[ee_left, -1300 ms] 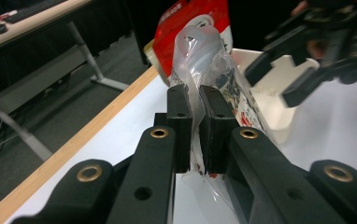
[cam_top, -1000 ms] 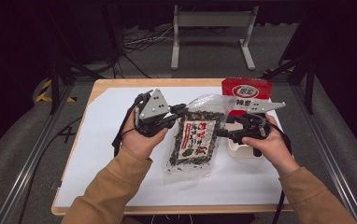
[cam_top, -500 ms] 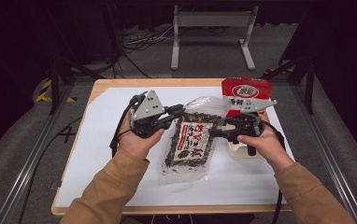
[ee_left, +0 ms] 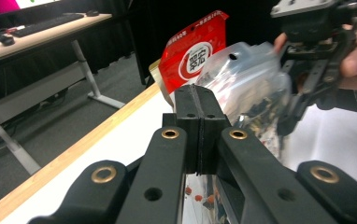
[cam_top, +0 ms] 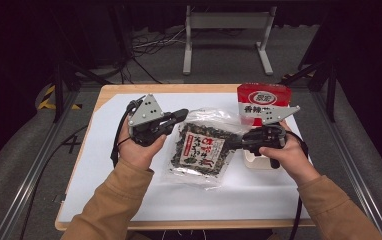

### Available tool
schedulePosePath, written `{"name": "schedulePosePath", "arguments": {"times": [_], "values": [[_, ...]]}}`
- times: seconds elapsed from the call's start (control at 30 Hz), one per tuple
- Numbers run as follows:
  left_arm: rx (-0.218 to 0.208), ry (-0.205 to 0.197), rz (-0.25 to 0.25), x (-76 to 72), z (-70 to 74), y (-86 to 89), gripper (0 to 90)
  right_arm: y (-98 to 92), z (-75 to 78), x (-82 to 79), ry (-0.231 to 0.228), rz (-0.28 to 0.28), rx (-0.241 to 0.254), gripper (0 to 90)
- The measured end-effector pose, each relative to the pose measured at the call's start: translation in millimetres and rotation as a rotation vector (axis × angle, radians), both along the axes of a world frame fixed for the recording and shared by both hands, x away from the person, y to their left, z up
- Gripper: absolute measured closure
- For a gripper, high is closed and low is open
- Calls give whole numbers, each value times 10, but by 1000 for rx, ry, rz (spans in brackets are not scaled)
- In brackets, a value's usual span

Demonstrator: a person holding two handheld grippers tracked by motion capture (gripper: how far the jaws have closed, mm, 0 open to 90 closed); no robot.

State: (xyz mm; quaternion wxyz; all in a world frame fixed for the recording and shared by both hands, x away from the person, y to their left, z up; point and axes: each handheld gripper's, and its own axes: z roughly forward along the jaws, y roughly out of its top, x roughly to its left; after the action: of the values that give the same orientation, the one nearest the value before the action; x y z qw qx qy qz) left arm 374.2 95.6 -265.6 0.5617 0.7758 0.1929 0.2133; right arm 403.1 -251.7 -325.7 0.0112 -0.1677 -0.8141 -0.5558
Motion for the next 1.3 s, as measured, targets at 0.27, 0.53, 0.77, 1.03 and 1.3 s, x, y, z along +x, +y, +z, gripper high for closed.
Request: {"name": "schedulePosePath", "arguments": {"times": [0.27, 0.53, 0.77, 1.03, 1.3], "values": [[-56, 22, -12, -3, -8, 117, 845, -21, 150, -106, -30, 6, -22, 780], [-86, 47, 15, -22, -87, 257, 674, -90, 388, -240, -74, -45, -73, 780], [-70, 75, 32, -31, -191, 337, 632, -201, 566, -299, -94, -92, -90, 779], [-60, 113, 49, -12, -317, 383, 571, -351, 758, -357, -127, -133, -81, 779], [-57, 152, 56, 7, -458, 434, 564, -516, 939, -414, -163, -176, -82, 779]]}}
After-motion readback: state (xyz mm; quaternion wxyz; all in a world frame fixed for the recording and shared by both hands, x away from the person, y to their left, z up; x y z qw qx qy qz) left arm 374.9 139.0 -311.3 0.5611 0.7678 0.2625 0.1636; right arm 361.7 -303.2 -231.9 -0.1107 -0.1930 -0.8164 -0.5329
